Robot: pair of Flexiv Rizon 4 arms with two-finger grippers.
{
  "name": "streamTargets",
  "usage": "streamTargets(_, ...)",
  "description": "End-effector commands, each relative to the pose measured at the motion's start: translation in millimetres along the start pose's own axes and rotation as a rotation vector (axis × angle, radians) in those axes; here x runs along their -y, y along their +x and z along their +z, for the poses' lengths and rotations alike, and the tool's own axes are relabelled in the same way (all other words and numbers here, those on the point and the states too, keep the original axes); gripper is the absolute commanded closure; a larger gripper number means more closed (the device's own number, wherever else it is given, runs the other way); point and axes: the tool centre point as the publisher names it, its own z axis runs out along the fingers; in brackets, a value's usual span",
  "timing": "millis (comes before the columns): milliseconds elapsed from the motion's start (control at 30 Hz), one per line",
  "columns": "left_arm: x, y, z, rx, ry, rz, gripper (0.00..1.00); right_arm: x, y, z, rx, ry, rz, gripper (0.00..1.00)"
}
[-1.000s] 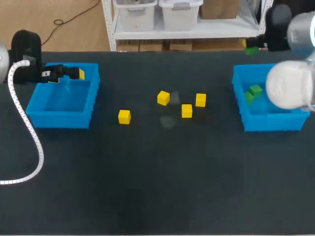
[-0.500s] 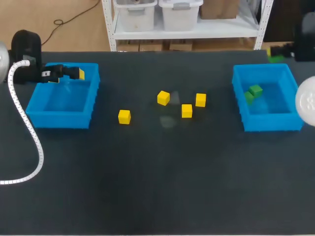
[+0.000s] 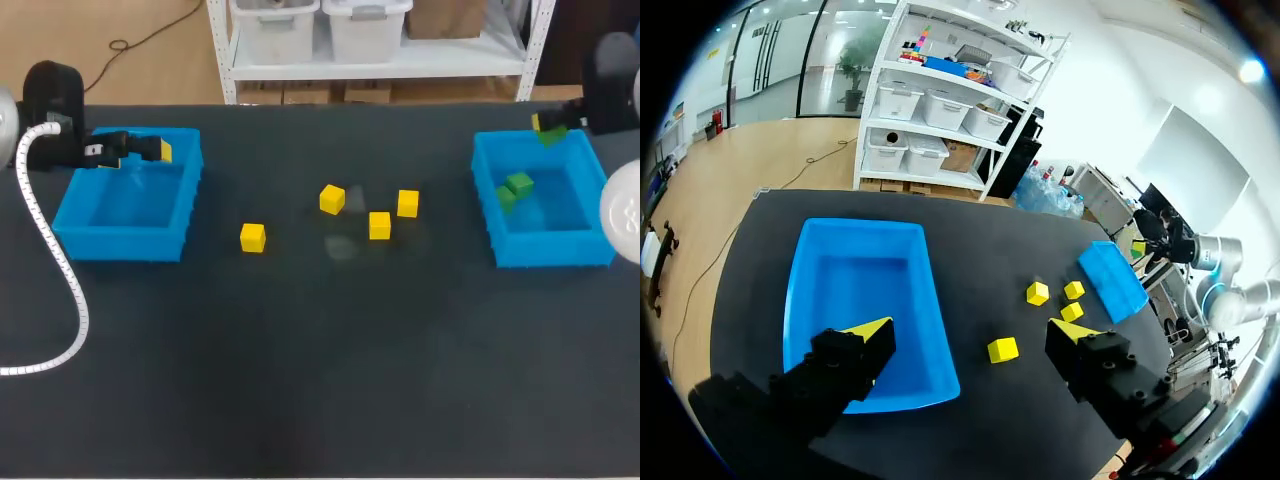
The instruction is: Put the green cubes in the right bin and the yellow cubes in the left bin.
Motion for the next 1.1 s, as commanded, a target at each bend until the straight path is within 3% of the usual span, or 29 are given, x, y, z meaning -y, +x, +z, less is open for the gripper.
streamTargets(33,-2.6,1.3,0.0,0.006,0.011,0.002,0.0,-3.0,3.5,3.2,0.035,0.003,-0.004,0.0)
streamTargets(567,-2.6,1.3,0.0,0.006,0.011,0.002,0.0,-3.5,4.1,1.4,0.048,0.01,0.0,0.0)
streamTargets(633,-8.5,-2.2,-14.9,-0.036,0.0,-0.024,0.0,-3.5,4.1,1.4,0.048,0.01,0.0,0.0)
streamTargets(667,-7.6,-5.8,-23.8,-0.106,-0.036,0.007,0.0,-3.5,4.1,1.4,0.048,0.01,0.0,0.0)
streamTargets(733,2.5,-12.9,-32.2,-0.183,-0.085,0.101,0.0,-3.5,4.1,1.4,0.048,0.01,0.0,0.0)
streamTargets(800,19.6,-23.0,-37.8,-0.212,-0.063,0.142,0.0,-3.5,4.1,1.4,0.048,0.01,0.0,0.0)
streamTargets(1000,87.1,-38.4,-19.2,-0.341,0.077,0.363,0.0,-3.5,4.1,1.4,0.048,0.01,0.0,0.0)
streamTargets(1100,105.8,-36.6,-5.5,-0.423,0.131,0.445,0.0,-3.5,4.1,1.4,0.048,0.01,0.0,0.0)
